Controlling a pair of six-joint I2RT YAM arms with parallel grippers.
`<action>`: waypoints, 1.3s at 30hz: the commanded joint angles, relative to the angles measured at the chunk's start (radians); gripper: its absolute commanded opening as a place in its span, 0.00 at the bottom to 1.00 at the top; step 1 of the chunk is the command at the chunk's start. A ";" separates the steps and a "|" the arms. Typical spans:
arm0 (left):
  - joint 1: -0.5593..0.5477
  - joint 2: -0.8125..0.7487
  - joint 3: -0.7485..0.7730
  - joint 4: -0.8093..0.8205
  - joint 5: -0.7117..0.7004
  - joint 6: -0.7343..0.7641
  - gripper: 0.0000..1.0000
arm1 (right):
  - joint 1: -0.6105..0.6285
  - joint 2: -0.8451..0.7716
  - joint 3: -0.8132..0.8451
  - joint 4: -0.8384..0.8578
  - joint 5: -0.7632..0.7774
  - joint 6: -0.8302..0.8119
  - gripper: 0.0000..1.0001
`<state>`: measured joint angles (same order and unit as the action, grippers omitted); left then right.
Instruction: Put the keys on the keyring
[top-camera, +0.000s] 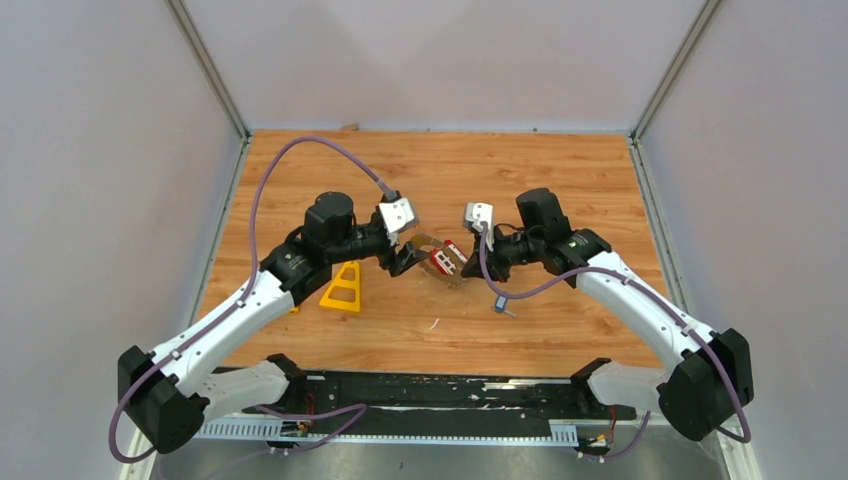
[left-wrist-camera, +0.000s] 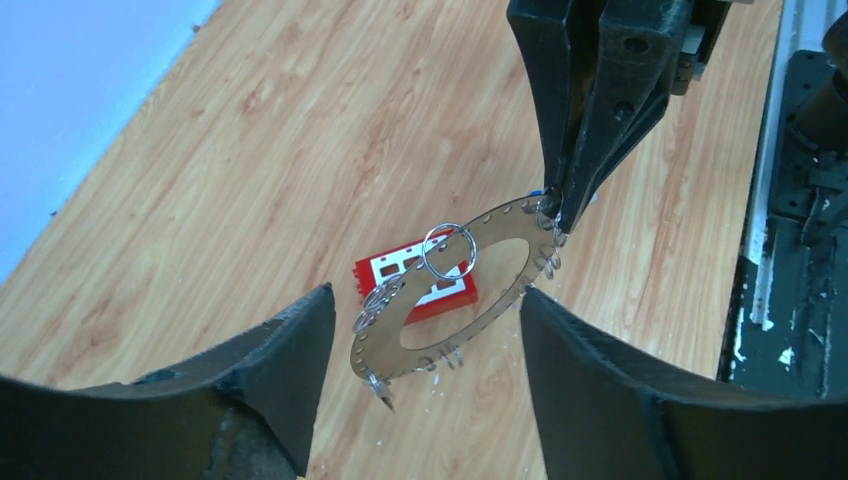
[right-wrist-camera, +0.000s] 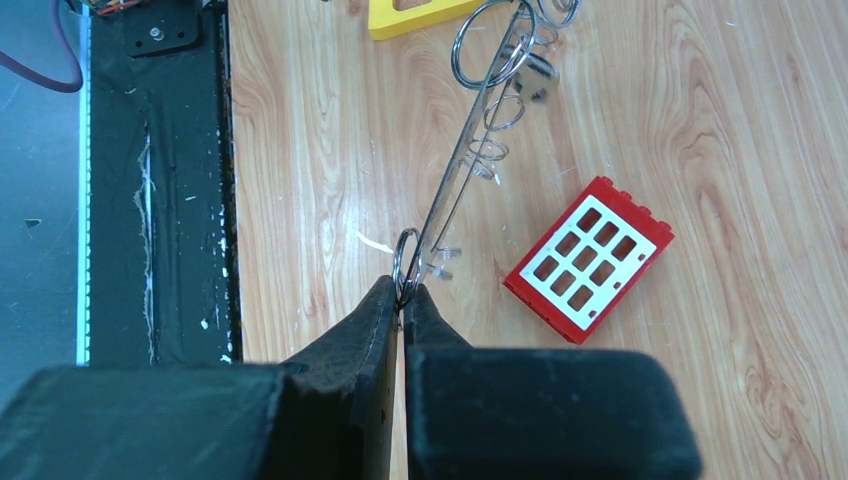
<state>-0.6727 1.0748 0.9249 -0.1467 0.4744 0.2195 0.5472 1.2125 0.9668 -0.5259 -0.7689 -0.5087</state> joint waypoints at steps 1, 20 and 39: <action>0.004 -0.039 0.052 -0.071 0.053 0.136 0.78 | -0.003 -0.018 0.024 0.027 -0.081 0.008 0.00; -0.242 0.060 0.068 -0.284 -0.057 0.926 0.64 | -0.003 0.187 0.138 0.079 -0.296 0.211 0.00; -0.294 0.118 0.035 -0.265 -0.216 1.045 0.41 | -0.003 0.217 0.114 0.064 -0.327 0.175 0.00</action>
<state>-0.9627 1.1992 0.9619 -0.4385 0.2817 1.2427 0.5407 1.4487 1.0611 -0.4953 -1.0630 -0.3164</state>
